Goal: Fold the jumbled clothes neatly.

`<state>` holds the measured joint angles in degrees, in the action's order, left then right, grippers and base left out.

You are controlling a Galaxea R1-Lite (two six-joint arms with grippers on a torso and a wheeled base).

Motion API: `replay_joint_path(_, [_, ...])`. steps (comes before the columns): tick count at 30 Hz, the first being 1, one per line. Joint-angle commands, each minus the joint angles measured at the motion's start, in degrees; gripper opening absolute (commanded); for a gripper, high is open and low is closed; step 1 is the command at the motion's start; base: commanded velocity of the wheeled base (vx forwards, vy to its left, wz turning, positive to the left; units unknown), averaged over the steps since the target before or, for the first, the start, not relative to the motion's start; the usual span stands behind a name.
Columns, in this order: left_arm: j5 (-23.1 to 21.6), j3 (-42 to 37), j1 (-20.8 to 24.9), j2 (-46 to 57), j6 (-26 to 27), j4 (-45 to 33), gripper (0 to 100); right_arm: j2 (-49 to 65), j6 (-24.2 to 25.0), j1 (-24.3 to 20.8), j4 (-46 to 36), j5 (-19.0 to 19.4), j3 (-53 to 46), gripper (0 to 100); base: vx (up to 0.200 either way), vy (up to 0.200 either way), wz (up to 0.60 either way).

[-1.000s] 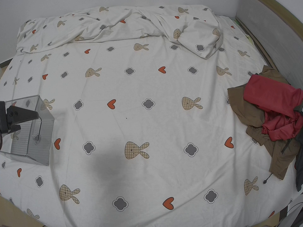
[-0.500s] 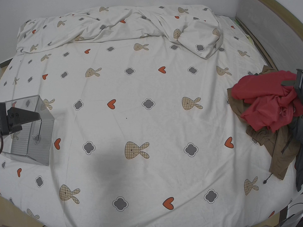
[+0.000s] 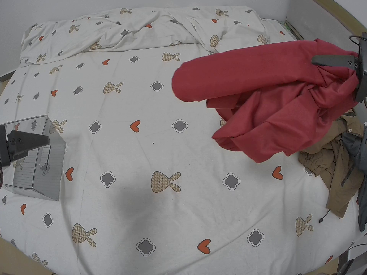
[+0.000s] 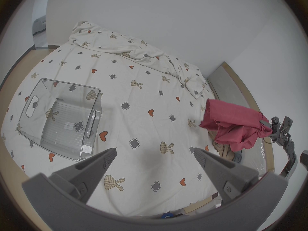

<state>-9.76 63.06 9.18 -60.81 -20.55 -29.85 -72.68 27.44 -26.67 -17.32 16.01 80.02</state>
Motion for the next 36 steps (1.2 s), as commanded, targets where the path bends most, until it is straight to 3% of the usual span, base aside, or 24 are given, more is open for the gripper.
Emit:
replay_joint_path(1, [0.01,-0.4,0.22,0.51,-0.01,0.32,100,-4.93,0.07,-2.33,-0.26,0.17,1.81,0,0.0,0.0,0.0])
replay_joint_path(9, [0.01,-0.4,0.22,0.6,-0.01,0.41,100,-8.97,0.6,-7.16,-0.34,0.52,-1.09,0,0.0,0.0,0.0])
replay_joint_path(10, [0.01,-0.4,0.31,0.6,-0.01,0.41,100,-10.02,2.09,-8.13,-0.34,0.52,-0.92,100,0.0,0.0,0.0])
replay_joint_path(14, [0.01,-0.57,0.4,0.51,0.07,0.41,100,-11.52,8.24,-8.48,-0.26,3.15,-0.39,100,0.0,0.0,0.0])
replay_joint_path(17, [-0.08,-0.84,0.93,0.34,0.07,0.41,100,-11.08,10.97,-8.04,-0.43,6.49,-0.48,100,0.0,0.0,0.0])
replay_joint_path(20, [0.01,-1.27,2.07,-0.1,0.07,0.41,100,-10.82,12.29,-7.78,-0.52,7.37,-0.92,100,0.0,0.0,0.0])
replay_joint_path(25, [0.71,-3.12,5.76,-0.63,0.07,1.55,100,-9.23,12.11,-5.85,-0.52,6.67,-4.87,100,0.0,0.0,0.0])
replay_joint_path(30, [5.37,-5.14,9.8,-3.0,1.04,4.01,100,-5.37,11.41,-1.28,-0.26,6.93,-10.5,100,0.0,0.0,0.0])
replay_joint_path(33, [10.29,-5.23,13.76,-7.66,4.82,6.83,100,-2.29,8.86,3.12,0.01,6.93,-15.24,100,0.0,0.0,0.0])
replay_joint_path(36, [11.0,-5.14,19.74,-11.44,5.7,12.19,100,0.61,6.57,6.02,0.1,6.58,-19.02,100,0.0,0.0,0.0])
